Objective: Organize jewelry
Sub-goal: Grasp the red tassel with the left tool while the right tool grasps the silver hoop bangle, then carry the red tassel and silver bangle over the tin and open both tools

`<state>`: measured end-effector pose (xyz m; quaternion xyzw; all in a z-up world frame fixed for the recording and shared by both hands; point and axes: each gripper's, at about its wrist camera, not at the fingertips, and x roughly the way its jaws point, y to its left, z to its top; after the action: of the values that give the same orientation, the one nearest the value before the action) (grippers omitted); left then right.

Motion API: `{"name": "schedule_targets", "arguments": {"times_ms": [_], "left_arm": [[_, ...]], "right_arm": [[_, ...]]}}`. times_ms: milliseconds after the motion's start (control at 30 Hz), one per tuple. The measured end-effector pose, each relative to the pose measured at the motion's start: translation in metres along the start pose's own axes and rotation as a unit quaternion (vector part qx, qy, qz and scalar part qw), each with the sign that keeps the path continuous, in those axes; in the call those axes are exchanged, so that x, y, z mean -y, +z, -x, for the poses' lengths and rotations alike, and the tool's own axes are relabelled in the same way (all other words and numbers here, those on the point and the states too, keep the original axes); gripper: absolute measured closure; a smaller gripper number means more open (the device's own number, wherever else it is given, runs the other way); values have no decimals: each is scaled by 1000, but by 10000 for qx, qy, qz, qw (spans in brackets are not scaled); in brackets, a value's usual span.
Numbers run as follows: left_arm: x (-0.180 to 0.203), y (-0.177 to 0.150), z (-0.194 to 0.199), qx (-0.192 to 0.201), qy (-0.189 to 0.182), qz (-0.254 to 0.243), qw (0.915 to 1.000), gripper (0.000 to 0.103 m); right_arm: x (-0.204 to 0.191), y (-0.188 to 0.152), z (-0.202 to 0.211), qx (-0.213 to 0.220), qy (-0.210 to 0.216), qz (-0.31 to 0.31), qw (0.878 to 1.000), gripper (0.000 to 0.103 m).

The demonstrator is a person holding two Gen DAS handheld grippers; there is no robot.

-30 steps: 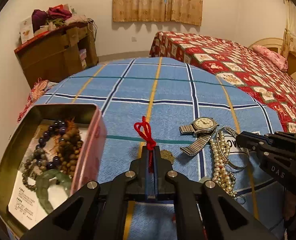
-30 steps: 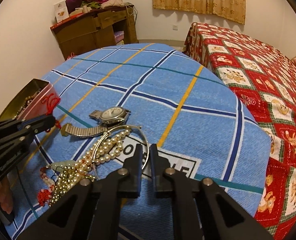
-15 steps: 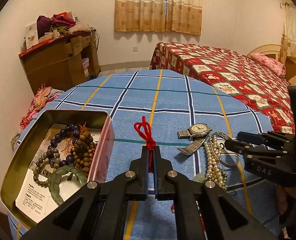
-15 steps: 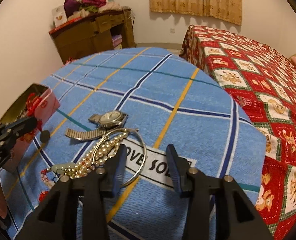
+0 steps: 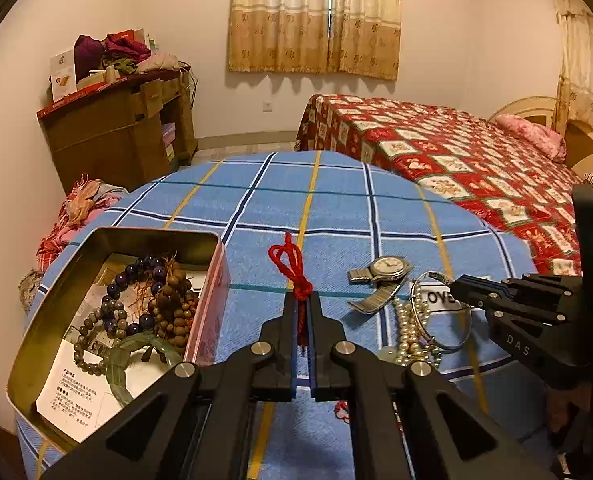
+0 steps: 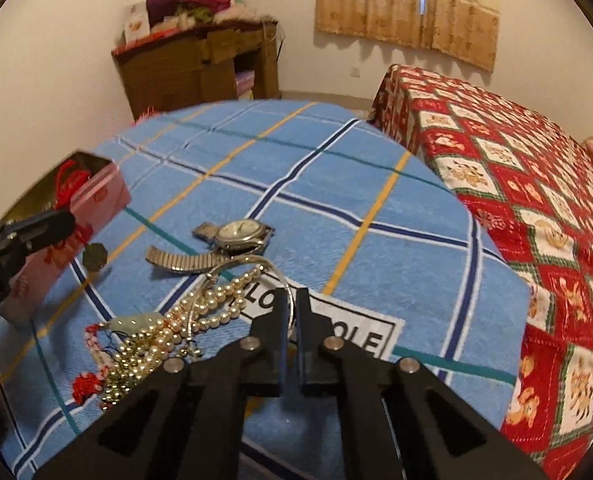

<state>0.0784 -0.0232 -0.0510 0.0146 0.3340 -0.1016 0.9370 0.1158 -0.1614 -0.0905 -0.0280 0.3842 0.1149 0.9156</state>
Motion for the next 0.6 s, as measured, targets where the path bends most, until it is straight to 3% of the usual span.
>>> {"name": "schedule_targets", "arguments": {"times_ms": [300, 600], "left_arm": [[4, 5, 22, 208, -24, -77, 9998, 101], [-10, 14, 50, 487, 12, -1, 9988, 101]], "right_arm": [[-3, 11, 36, 527, 174, -176, 9983, 98], [-33, 34, 47, 775, 520, 83, 9956, 98]]}}
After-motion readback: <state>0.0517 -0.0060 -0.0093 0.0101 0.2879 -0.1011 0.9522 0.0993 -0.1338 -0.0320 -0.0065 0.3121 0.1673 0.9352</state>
